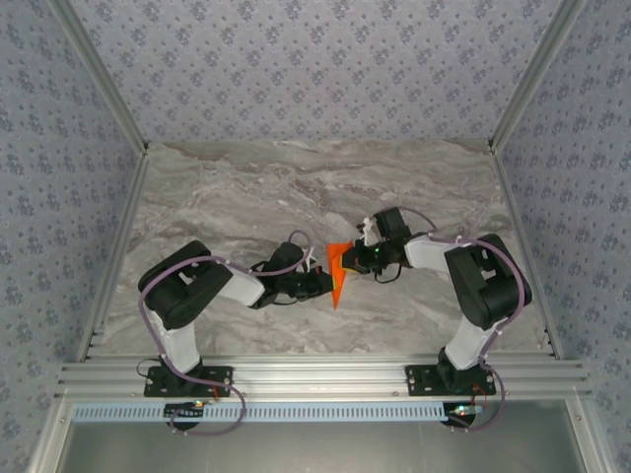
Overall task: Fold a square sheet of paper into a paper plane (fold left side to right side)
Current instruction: Fold the wing for the fifth time at the center of the table.
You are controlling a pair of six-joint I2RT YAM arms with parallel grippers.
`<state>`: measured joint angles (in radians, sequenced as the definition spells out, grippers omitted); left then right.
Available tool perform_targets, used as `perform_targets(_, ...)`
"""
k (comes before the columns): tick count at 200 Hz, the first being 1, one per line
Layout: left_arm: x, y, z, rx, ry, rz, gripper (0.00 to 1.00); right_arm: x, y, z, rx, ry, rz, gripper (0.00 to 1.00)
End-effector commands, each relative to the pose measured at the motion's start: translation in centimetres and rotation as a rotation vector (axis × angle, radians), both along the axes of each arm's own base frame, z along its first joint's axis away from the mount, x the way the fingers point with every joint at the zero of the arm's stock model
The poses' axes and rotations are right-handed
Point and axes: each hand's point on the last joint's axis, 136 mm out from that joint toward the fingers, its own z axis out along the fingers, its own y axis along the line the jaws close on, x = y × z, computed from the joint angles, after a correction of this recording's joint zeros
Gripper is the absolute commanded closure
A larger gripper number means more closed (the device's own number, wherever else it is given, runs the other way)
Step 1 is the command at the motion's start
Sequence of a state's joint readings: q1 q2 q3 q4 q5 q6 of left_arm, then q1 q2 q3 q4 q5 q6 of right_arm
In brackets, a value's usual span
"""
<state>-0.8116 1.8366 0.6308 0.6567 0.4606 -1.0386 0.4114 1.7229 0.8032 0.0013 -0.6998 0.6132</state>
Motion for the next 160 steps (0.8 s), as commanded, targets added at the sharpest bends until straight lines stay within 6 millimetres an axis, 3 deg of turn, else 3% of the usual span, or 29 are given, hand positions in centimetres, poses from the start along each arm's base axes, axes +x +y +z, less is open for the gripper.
perform_targets(1,0.0,0.6,-1.6,0.033,0.013,0.018,0.98,0.9,0.7,0.3,0.024,-0.022,0.005,0.96)
perform_targets(160,-0.1,0.4,-1.8,0.02,0.028,0.016,1.0,1.5,0.6,-2.6,-0.018,0.017,-0.007,0.97)
